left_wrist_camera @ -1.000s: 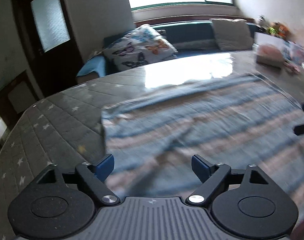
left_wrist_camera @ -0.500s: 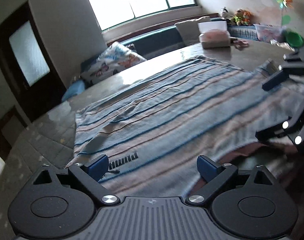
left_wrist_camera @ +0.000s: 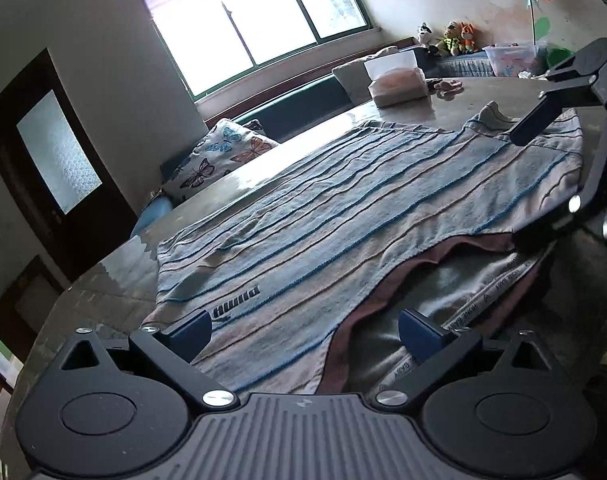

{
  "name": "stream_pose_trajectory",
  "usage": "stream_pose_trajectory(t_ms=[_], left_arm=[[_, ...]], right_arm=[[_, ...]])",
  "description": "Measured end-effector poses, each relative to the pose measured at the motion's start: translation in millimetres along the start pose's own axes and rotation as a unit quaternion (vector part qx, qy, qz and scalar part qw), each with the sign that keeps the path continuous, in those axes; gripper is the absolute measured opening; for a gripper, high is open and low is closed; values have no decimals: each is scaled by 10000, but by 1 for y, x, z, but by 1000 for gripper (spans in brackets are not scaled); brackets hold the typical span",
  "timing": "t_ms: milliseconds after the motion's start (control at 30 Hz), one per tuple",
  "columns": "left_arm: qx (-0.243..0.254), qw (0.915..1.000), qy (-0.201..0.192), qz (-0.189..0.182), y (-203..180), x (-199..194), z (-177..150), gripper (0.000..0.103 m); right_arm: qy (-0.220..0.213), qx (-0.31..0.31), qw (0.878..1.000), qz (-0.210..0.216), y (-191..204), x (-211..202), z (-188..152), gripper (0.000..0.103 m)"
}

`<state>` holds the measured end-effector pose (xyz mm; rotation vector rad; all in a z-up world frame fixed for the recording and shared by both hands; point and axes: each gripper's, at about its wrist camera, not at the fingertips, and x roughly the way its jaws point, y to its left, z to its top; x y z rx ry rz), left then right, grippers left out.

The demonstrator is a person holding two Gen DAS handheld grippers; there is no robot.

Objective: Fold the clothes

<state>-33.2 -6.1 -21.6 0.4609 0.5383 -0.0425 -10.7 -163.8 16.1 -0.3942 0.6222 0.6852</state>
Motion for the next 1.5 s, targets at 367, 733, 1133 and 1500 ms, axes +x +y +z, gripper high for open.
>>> stream_pose_trajectory(t_ms=[367, 733, 1133, 1500], left_arm=[[-14, 9999, 2, -129, 5, -9, 1, 101], [-250, 9985, -298, -389, -3, 4, 47, 103], [61, 9967, -199, -782, -43, 42, 68, 103], [136, 9967, -112, -794, -47, 46, 67, 103]], right_arm=[[247, 1094, 9929, -387, -41, -4, -28, 103], [66, 1612, 9865, -284, -96, 1, -13, 95], [0, 2044, 9789, -66, -145, 52, 12, 71], [-123, 2495, 9672, -466, -174, 32, -13, 64]])
